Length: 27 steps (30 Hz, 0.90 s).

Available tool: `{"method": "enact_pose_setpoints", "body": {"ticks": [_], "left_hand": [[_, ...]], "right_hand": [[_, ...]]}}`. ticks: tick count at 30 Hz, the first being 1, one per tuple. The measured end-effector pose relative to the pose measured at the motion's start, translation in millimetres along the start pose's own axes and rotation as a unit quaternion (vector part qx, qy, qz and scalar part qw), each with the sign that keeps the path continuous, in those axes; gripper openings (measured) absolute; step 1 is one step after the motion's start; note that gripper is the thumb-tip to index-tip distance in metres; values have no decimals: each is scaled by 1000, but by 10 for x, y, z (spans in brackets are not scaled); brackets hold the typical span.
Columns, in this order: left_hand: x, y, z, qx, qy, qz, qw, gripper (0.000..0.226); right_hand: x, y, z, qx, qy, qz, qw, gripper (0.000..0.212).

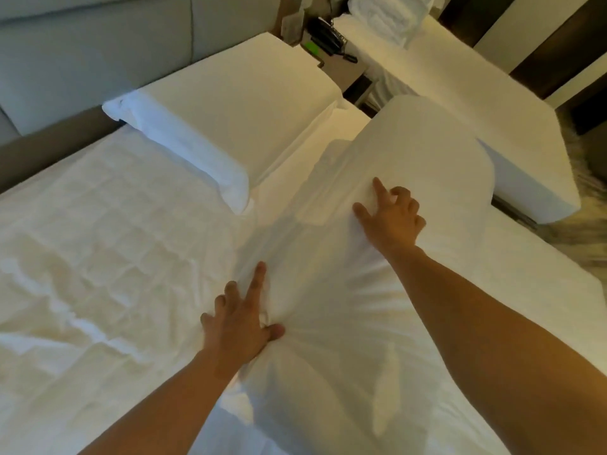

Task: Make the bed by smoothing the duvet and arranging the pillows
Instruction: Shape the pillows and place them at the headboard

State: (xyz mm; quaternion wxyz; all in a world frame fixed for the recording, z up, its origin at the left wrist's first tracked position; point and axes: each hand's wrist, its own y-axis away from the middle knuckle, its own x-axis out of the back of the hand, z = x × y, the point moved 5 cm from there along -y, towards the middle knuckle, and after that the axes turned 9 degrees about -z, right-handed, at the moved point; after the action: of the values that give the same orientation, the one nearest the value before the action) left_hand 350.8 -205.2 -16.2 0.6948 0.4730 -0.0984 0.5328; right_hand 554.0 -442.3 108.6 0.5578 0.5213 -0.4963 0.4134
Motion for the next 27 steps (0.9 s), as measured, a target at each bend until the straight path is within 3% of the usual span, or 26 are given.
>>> {"method": "enact_pose_setpoints", "body": {"ticks": [6, 13, 15, 18, 21, 27], "left_hand": [[20, 4, 5, -11, -15, 6, 1000, 127], [-28, -150, 209, 58, -105, -61, 991, 125], [84, -265, 553, 85, -46, -85, 992, 115], [141, -437, 1070, 137, 144, 13, 980, 102], [-183, -495, 1303, 130, 59, 140, 980, 92], [-492, -739, 996, 177, 24, 214, 960, 88]], "right_hand": [[148, -449, 618, -28, 36, -109, 993, 79], [280, -1296, 675, 40, 8, -122, 992, 83], [250, -1556, 713, 54, 2, -133, 990, 82], [127, -1877, 798, 67, -22, -138, 988, 83], [-9, -2151, 886, 84, -34, -134, 987, 84], [-303, -2711, 784, 152, -21, -105, 983, 81]]}}
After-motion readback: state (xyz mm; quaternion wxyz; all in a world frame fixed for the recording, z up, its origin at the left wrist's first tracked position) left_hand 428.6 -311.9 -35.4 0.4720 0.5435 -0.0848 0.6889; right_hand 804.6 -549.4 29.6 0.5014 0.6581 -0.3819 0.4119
